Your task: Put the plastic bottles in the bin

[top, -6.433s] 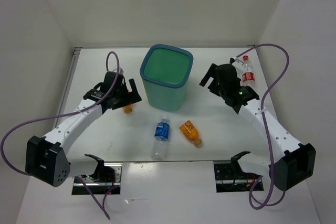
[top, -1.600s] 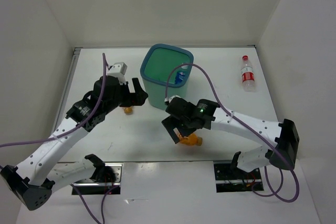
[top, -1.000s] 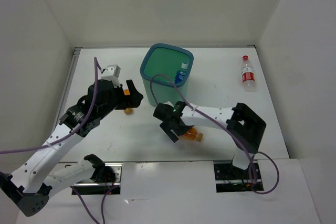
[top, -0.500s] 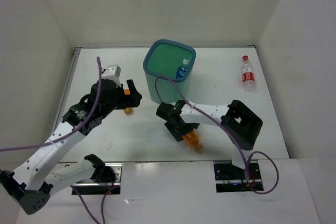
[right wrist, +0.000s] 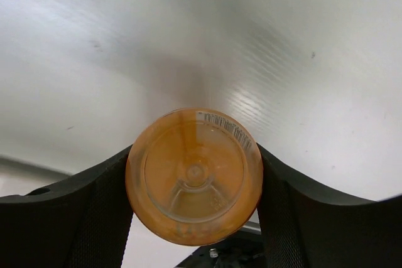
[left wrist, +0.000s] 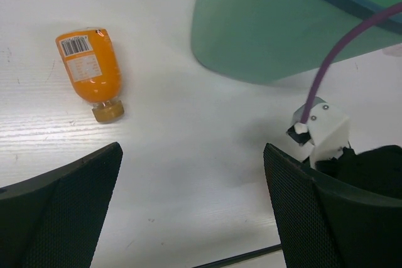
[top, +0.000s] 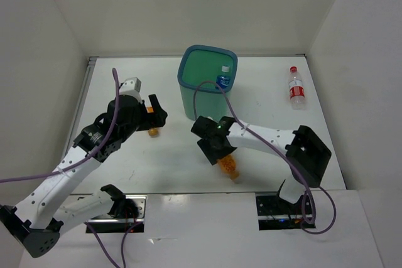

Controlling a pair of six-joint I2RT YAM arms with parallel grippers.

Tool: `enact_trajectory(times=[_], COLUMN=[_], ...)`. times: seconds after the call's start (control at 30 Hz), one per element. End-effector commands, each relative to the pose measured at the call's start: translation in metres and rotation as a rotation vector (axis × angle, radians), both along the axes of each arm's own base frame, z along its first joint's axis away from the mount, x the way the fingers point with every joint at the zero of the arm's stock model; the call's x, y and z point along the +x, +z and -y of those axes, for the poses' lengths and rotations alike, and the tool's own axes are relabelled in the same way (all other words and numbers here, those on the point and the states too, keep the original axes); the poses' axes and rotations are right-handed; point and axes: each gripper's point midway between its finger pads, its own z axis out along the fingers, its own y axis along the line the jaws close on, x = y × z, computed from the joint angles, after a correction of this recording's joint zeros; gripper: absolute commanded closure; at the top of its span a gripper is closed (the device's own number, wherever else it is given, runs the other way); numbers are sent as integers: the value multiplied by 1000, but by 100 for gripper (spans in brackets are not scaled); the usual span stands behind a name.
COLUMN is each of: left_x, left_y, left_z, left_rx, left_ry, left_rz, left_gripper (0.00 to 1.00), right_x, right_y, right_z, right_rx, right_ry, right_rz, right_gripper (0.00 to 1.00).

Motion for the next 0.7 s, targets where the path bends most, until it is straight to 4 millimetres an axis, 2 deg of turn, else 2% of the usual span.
enact_trajectory(times=[0.0,0.07,0.13,0.2,0.23,0.33,0.37,0.4,0.43,0.47,0.5,0.53,0.57,0.6,0.63,0.67], left_x=[4,5,15,22,31,51,57,63,68,75,80,88,90,96,102,108], left_y=[17,13,6,1,-4,-27,-37,-54,-59,-64,-74,-74,-91,-93,-96,-103], left_z=[-2,-4,-7,-13,-17,-24,-33,-33,-35,-44,-46,-50,-59,-62,-60,-62], left_rx=[-42,-43,-52,-50,-40,-11,-5,10,-1,-6,0,-10,6,9,6,9], left_ry=[29,48,112,174,213,270,299,302,314,342,351,367,385,391,359,370], left_rz=[51,43,25,4,-14,-90,-121,-172,-188,-199,-224,-210,-244,-237,-225,-235], left_gripper=[0,0,0,0,0,0,0,0,0,0,0,0,0,0,0,0], right_x=[9,5,3,6,9,20,22,27,39,56,68,81,95,112,122,135], right_y=[46,86,130,187,206,285,310,328,357,373,397,413,429,423,426,435], right_z=[-33,-58,-86,-102,-105,-116,-113,-112,-114,-100,-91,-88,-74,-79,-79,-74], right_rx=[222,389,560,705,745,902,943,967,1012,988,995,996,955,905,864,831], right_ry=[58,132,238,321,337,415,424,426,404,315,252,197,106,60,46,1], right_rz=[72,78,110,217,262,470,545,615,730,844,943,1025,1110,1135,1172,1219], right_gripper=[78,78,80,80,80,82,85,85,85,79,78,81,83,83,81,71])
